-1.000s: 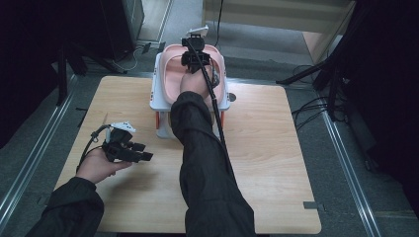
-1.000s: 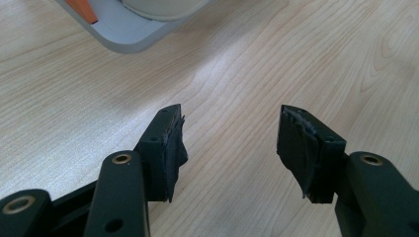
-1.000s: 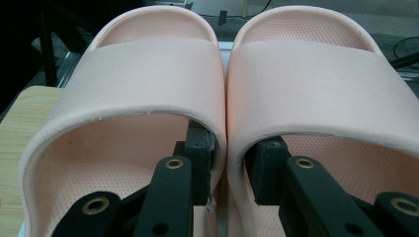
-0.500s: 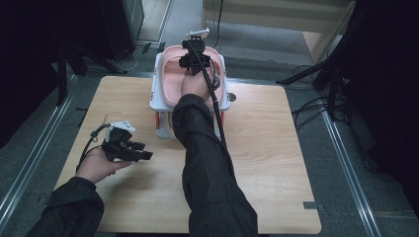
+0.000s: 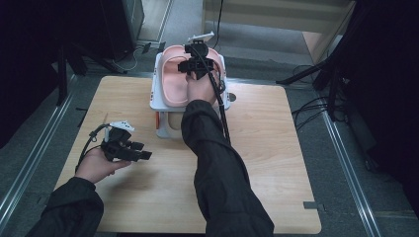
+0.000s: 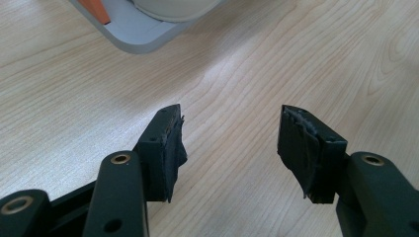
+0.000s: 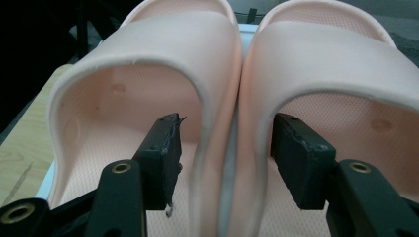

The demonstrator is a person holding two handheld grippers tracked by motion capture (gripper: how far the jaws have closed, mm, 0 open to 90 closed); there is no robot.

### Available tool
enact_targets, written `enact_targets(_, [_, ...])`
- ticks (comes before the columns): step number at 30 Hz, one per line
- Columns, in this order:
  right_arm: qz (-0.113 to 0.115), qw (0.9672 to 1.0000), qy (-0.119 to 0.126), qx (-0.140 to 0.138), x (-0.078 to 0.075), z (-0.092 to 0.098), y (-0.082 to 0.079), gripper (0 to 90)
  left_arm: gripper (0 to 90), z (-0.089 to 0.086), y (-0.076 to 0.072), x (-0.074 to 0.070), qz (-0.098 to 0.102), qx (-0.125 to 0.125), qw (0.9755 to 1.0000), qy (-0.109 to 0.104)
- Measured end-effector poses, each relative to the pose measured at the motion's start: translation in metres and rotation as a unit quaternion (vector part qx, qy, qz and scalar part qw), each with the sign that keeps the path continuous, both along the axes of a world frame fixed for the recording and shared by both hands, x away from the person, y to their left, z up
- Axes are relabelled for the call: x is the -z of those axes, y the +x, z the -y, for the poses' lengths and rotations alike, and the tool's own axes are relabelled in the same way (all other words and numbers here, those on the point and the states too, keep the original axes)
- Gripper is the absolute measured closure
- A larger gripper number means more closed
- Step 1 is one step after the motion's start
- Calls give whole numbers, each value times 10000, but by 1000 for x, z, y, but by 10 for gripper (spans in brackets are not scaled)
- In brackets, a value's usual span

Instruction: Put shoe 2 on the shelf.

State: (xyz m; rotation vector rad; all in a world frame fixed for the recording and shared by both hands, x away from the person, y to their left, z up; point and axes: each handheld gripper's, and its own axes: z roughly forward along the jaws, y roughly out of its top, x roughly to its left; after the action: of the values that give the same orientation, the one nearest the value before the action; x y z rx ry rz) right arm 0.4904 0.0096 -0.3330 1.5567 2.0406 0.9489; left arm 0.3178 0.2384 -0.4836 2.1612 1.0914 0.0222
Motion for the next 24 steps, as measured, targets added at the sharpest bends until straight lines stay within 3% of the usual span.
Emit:
enact_targets(10, [-109,9989,200,-403,-7,10,-15,476,423,-2,-1,1,-22,-23,10000,29])
enact_targets(18, [-191,9963,412,-734,-8,18,-30,481,416,-3,-1,1,-57,-53,10000,8])
enact_targets(24, [-130,9943,514,-925,-14,29,-41,490,415,-3,-2,0,-39,-31,10000,17])
